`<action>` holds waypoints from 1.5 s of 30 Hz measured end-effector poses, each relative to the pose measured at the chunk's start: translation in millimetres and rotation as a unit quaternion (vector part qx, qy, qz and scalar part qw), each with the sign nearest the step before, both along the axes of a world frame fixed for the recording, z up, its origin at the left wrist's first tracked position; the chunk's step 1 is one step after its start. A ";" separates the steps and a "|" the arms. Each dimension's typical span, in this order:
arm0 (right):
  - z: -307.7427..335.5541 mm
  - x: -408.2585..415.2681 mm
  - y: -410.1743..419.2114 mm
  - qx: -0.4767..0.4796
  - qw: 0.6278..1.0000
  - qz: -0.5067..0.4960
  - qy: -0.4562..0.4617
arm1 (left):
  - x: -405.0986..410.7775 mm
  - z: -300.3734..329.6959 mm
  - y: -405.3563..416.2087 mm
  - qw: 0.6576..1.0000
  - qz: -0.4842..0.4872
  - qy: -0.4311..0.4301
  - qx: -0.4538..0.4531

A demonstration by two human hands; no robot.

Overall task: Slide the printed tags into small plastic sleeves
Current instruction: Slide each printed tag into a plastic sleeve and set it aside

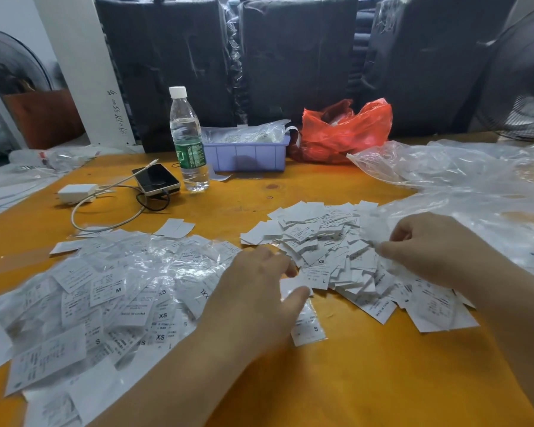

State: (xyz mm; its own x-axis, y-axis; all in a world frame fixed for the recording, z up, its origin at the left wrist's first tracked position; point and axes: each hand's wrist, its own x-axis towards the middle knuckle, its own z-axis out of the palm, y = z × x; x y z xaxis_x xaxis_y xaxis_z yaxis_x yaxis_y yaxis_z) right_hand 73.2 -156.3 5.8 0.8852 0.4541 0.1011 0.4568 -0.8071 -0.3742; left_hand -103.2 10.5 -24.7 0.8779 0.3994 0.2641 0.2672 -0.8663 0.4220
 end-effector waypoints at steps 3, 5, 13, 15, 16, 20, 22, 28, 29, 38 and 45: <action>-6.3 -2.9 5.4 0.010 1.000 0.014 0.024 | 7.6 -7.7 -11.7 0.997 -0.056 0.054 0.023; -6.7 -1.1 6.1 0.018 1.000 0.012 0.010 | 11.4 -12.9 -17.1 0.990 -0.089 0.093 0.052; -2.5 17.5 -6.8 -0.009 0.994 -0.068 -0.090 | 12.9 -20.3 -17.1 0.982 -0.118 0.117 0.094; -5.1 17.1 -8.4 -0.072 0.992 -0.074 -0.078 | 12.1 -18.7 -17.9 0.981 -0.120 0.109 0.109; -6.6 16.3 -8.2 -0.096 0.991 -0.070 -0.065 | 11.8 -17.2 -18.5 0.981 -0.121 0.101 0.113; -9.0 15.3 -7.1 -0.121 0.990 -0.055 -0.044 | 9.4 -10.8 -20.4 0.987 -0.124 0.051 0.087; -8.8 15.4 -7.2 -0.117 0.990 -0.056 -0.052 | 8.2 -7.8 -20.9 0.990 -0.128 0.014 0.064; -8.0 14.0 -6.4 -0.100 0.990 -0.073 -0.063 | 2.4 2.3 -24.2 0.987 -0.133 -0.091 0.024; -7.4 14.1 -6.7 -0.095 0.991 -0.076 -0.062 | 1.5 3.7 -24.7 0.986 -0.129 -0.104 0.028; -9.8 19.5 -5.0 -0.175 0.977 -0.107 -0.055 | 2.5 5.2 -22.0 0.973 -0.113 -0.198 0.029; -5.9 15.6 -7.3 -0.121 0.988 -0.094 -0.007 | 3.2 2.9 -22.6 0.973 -0.104 -0.208 -0.008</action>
State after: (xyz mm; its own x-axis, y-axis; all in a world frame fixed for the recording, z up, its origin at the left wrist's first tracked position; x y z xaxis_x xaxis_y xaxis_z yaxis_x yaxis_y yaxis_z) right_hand 88.8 -163.7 -0.1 0.9552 0.2950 0.0226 0.2949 -0.9430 -0.1541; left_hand -100.1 -12.1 -21.8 0.7590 0.2313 0.6086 -0.1103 -0.8756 0.4703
